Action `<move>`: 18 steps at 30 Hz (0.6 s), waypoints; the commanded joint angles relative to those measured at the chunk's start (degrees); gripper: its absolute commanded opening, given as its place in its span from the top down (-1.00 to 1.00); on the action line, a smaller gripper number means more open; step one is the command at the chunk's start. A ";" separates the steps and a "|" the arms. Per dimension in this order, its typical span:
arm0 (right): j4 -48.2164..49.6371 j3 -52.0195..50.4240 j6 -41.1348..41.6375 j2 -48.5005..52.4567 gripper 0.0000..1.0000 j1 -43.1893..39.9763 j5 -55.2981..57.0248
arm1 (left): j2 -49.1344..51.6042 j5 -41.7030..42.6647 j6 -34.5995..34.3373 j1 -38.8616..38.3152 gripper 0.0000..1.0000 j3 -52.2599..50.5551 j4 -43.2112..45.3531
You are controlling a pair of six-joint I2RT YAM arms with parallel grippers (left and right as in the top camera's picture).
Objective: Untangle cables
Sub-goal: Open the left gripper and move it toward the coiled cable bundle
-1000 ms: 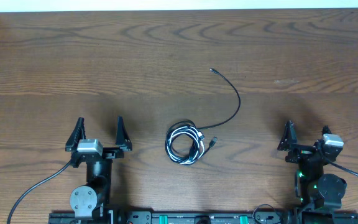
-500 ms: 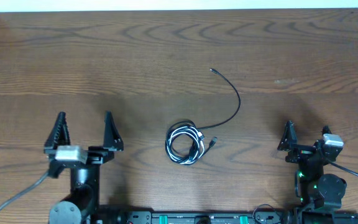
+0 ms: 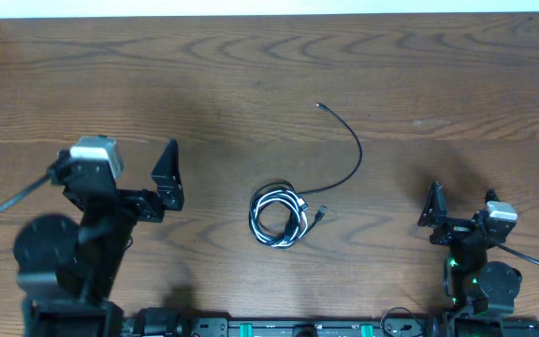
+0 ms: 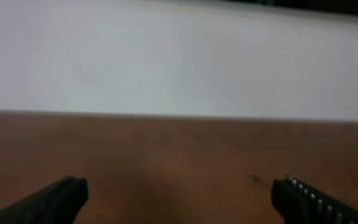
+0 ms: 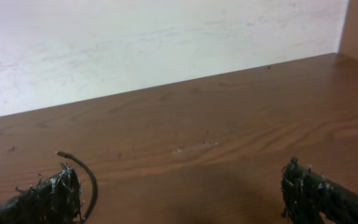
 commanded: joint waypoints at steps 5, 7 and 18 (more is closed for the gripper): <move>-0.26 -0.07 0.37 -0.31 -0.98 -0.17 0.42 | 8.85 3.04 -8.24 -0.17 -1.00 9.81 -17.00; -0.26 -0.07 0.37 -0.31 -0.98 -0.17 0.42 | 10.80 5.86 -11.41 -0.17 -1.00 9.81 -20.06; -0.26 -0.07 0.37 -0.31 -0.98 -0.17 0.42 | 20.44 13.38 -14.21 -0.17 -1.00 9.81 -22.84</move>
